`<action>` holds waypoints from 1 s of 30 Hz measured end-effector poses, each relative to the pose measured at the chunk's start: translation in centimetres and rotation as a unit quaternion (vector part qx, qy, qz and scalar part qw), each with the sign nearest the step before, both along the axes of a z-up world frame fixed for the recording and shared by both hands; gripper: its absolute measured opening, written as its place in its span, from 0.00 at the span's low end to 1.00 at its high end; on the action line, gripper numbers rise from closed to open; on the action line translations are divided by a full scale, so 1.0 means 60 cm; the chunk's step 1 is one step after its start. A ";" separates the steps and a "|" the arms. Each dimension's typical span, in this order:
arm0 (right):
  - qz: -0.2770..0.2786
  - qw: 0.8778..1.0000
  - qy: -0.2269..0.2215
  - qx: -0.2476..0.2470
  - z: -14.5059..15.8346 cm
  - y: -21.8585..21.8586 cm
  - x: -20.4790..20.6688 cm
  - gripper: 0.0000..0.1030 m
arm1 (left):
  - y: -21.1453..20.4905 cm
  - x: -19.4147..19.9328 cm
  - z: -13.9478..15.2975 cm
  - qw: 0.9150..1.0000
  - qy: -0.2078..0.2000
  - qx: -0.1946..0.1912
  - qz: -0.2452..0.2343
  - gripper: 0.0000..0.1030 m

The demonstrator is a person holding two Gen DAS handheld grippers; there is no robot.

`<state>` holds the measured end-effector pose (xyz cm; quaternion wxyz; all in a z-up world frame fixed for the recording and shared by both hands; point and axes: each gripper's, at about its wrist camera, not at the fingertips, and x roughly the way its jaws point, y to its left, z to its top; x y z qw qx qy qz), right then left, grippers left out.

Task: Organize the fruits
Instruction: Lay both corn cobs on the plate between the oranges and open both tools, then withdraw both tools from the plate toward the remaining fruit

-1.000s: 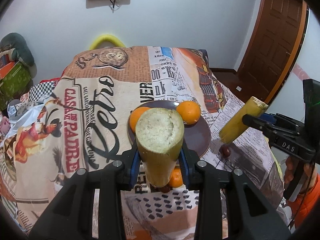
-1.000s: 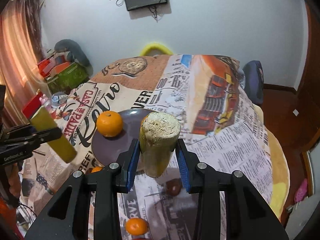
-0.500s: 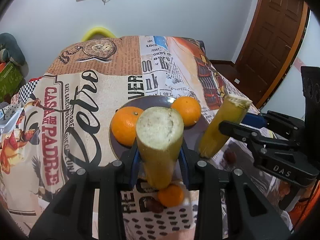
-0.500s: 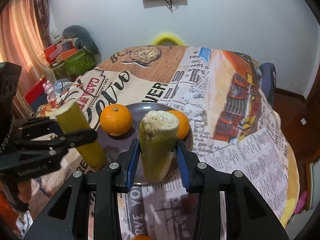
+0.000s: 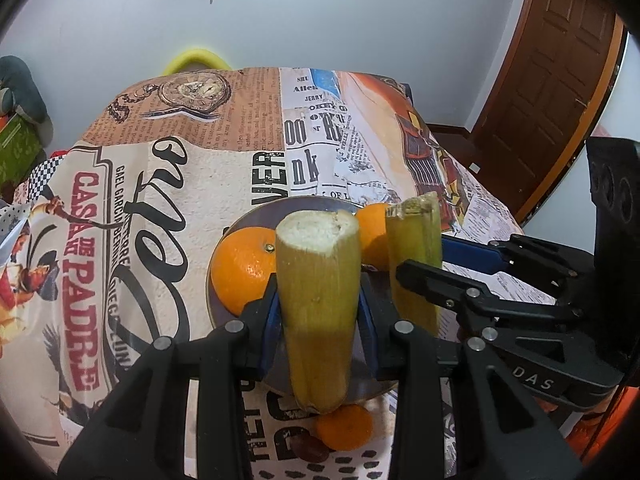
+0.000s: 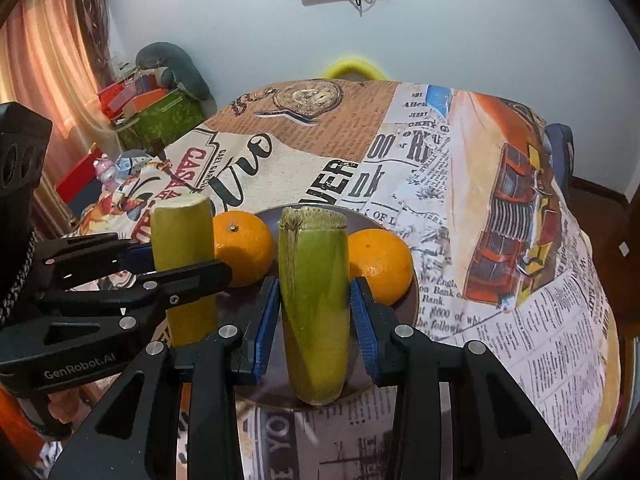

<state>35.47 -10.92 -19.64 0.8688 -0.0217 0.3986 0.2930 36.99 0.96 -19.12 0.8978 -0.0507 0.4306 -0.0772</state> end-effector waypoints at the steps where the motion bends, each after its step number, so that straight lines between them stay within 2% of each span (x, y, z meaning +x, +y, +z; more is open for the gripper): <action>1: 0.001 1.000 0.005 0.003 -0.001 0.000 0.002 0.33 | 0.001 0.002 -0.001 1.000 0.001 -0.002 0.001 0.34; 9: 0.004 1.000 0.017 0.001 -0.010 -0.006 -0.004 0.33 | -0.001 0.002 -0.009 1.000 0.013 0.007 0.002 0.34; 15: -0.006 1.000 -0.003 -0.005 0.014 -0.018 -0.026 0.33 | 0.011 -0.012 -0.001 1.000 0.014 0.003 0.011 0.34; 30: -0.035 0.998 -0.043 -0.009 0.081 -0.052 -0.130 0.35 | 0.022 -0.137 0.094 0.999 -0.036 0.013 0.020 0.34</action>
